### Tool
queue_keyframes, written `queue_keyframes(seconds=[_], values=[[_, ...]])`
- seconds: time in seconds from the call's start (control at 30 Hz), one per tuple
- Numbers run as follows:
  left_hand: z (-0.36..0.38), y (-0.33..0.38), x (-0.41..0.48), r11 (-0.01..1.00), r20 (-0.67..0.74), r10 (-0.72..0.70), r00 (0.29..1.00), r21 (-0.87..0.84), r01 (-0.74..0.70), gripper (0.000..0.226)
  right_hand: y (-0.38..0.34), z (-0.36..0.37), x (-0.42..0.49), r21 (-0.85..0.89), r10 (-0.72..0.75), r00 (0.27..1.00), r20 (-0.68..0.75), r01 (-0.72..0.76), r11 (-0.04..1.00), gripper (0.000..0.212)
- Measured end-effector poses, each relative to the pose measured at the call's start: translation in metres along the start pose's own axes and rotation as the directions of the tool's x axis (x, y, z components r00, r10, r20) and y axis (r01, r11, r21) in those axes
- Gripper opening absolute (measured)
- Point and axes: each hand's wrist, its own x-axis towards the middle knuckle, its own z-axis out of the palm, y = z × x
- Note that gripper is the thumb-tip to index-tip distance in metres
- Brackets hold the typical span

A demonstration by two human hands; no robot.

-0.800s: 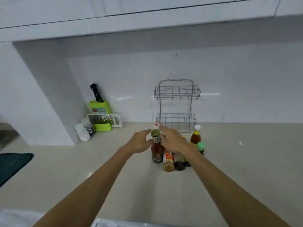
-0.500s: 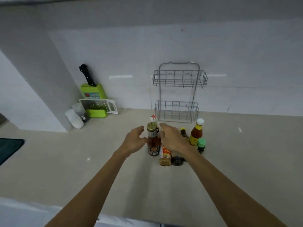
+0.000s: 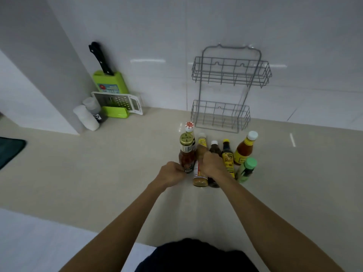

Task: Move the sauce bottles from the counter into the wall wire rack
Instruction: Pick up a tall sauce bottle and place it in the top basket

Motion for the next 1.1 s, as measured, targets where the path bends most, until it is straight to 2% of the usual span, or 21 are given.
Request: queue_keyframes(seconds=[0.07, 0.2, 0.33, 0.43, 0.6, 0.7, 0.77, 0.83, 0.97, 1.1], values=[[0.016, 0.001, 0.003, 0.999, 0.053, -0.003, 0.999, -0.049, 0.006, 0.028, -0.003, -0.001, 0.006, -0.04, 0.002, 1.0, -0.002, -0.002, 0.999, 0.035], [0.046, 0.003, 0.014, 0.985, 0.098, -0.037, 0.994, -0.166, 0.053, 0.05, -0.003, -0.01, 0.018, -0.074, 0.038, 0.997, 0.066, -0.033, 0.997, 0.036], [0.062, 0.004, 0.019, 0.983, 0.019, -0.044, 0.999, -0.179, 0.046, 0.059, -0.002, -0.01, 0.015, -0.018, 0.071, 0.992, 0.102, -0.07, 0.997, 0.021], [0.068, 0.002, 0.019, 0.99, -0.018, 0.001, 1.0, -0.138, -0.004, 0.063, -0.003, -0.007, 0.011, -0.038, 0.091, 0.992, 0.091, -0.088, 0.995, 0.026], [0.067, -0.016, 0.014, 0.974, 0.131, -0.006, 0.991, -0.224, 0.036, 0.051, 0.007, -0.015, 0.015, -0.04, 0.143, 0.967, 0.209, -0.138, 0.99, 0.017], [0.06, -0.027, 0.01, 0.952, 0.237, -0.034, 0.971, -0.288, 0.104, 0.058, 0.013, -0.016, 0.009, -0.028, 0.139, 0.977, 0.161, -0.137, 0.99, 0.032], [0.052, -0.035, 0.004, 0.927, 0.334, -0.016, 0.942, -0.348, 0.14, 0.064, 0.016, -0.015, 0.004, 0.043, 0.147, 0.973, 0.18, -0.157, 0.987, 0.039], [0.04, -0.041, -0.006, 0.905, 0.407, 0.032, 0.913, -0.399, 0.146, 0.06, 0.019, -0.015, -0.006, 0.193, 0.167, 0.951, 0.261, -0.221, 0.956, 0.038], [0.018, -0.038, -0.027, 0.891, 0.467, 0.152, 0.871, -0.446, 0.084, 0.055, 0.022, -0.024, -0.031, 0.434, 0.131, 0.905, 0.405, -0.316, 0.844, 0.037], [0.001, -0.011, -0.051, 0.898, 0.421, 0.237, 0.875, -0.439, -0.032, 0.051, 0.019, -0.063, -0.046, 0.546, -0.02, 0.932, 0.362, -0.194, 0.815, 0.041]])
